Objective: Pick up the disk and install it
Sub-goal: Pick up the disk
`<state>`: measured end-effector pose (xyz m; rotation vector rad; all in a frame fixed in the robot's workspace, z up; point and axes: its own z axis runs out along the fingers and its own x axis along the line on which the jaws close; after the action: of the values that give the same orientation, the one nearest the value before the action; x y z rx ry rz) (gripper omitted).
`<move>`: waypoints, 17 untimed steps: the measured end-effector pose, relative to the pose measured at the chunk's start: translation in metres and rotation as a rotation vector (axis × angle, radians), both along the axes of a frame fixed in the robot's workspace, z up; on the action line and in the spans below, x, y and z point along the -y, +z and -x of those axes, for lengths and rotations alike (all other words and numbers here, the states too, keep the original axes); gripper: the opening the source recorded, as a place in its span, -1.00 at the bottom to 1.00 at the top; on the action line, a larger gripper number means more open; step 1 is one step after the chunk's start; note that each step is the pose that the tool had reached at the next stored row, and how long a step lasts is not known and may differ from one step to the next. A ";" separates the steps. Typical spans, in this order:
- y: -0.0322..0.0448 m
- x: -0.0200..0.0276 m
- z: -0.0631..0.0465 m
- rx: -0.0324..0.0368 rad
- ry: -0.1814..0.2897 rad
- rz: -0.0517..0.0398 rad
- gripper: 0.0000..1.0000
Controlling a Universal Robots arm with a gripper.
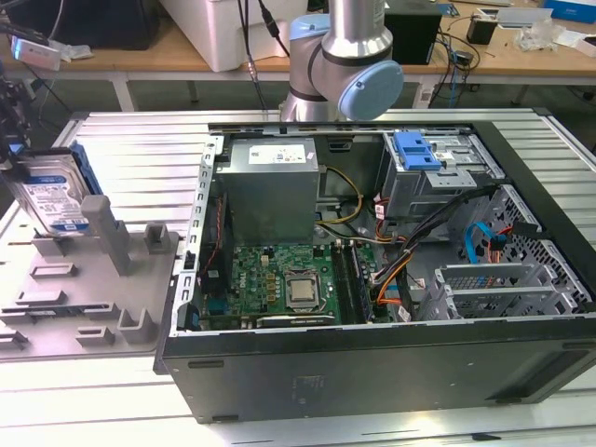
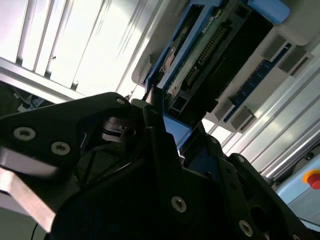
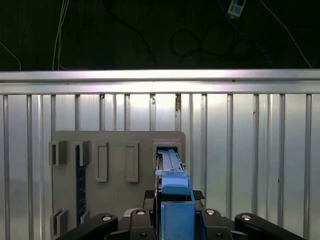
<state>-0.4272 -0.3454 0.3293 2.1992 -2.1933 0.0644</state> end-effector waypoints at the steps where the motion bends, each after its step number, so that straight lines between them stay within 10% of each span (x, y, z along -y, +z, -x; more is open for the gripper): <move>1: 0.0012 0.0000 0.000 0.0000 0.000 0.0000 -0.27; 17: 0.0201 0.0000 0.000 0.0000 0.000 0.0000 -0.27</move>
<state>-0.4272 -0.3454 0.3494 2.1992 -2.1933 0.0644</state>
